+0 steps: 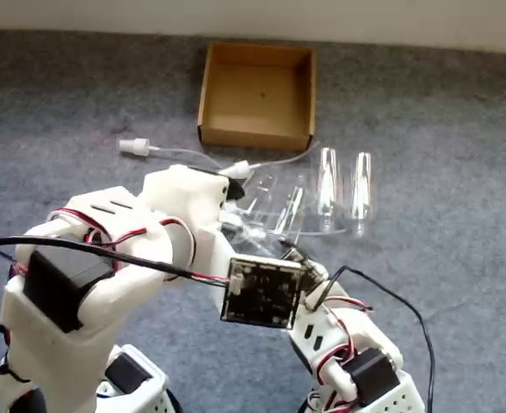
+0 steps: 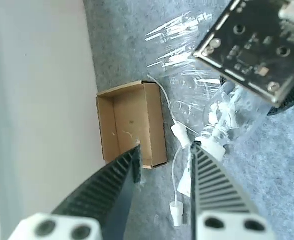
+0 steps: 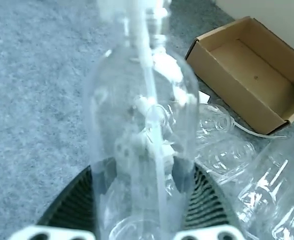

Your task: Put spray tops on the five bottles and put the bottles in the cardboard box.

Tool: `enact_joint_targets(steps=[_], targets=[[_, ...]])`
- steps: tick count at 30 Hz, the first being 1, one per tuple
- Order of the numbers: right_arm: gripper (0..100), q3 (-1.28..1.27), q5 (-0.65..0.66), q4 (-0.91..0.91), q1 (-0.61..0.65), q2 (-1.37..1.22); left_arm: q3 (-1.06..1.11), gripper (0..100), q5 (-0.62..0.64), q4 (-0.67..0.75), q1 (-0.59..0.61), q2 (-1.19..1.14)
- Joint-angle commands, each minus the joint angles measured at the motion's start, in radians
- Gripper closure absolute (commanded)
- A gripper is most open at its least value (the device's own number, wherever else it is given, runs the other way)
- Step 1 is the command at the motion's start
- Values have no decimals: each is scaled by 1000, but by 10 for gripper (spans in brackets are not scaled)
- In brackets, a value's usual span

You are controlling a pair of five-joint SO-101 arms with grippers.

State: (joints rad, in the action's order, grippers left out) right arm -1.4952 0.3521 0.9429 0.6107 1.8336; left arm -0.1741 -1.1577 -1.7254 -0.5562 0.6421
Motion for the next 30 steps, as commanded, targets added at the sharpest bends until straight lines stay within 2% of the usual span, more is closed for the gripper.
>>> enact_joint_targets(steps=[1, 5, 8, 10, 12, 15, 18, 20, 22, 27, 30], targets=[[994, 51, -54, -56, -99, 7, -226, 845, 313, 57, 90, 13], [994, 51, -127, -174, -189, 7, -407, 846, 775, 64, 325, 7], [994, 51, -180, -297, -245, 7, -334, 846, 1016, 71, 513, 4], [994, 51, -218, -386, -286, 7, -208, 845, 1143, 109, 538, 4], [994, 67, -287, -501, -329, 5, -65, 845, 1217, 187, 538, 5], [994, 111, -512, -656, -418, 5, 120, 845, 1260, 318, 522, 5], [994, 173, -766, -627, -453, 5, 255, 846, 1260, 405, 467, 12], [994, 160, -832, -618, -410, 5, 291, 846, 1258, 430, 415, 15], [994, 133, -804, -613, -366, 5, 282, 846, 1258, 427, 380, 15], [994, 119, -450, -610, -242, 5, 275, 846, 1257, 427, 306, 13], [994, 33, -338, -591, -220, 5, 291, 845, 1255, 399, 343, 12]])
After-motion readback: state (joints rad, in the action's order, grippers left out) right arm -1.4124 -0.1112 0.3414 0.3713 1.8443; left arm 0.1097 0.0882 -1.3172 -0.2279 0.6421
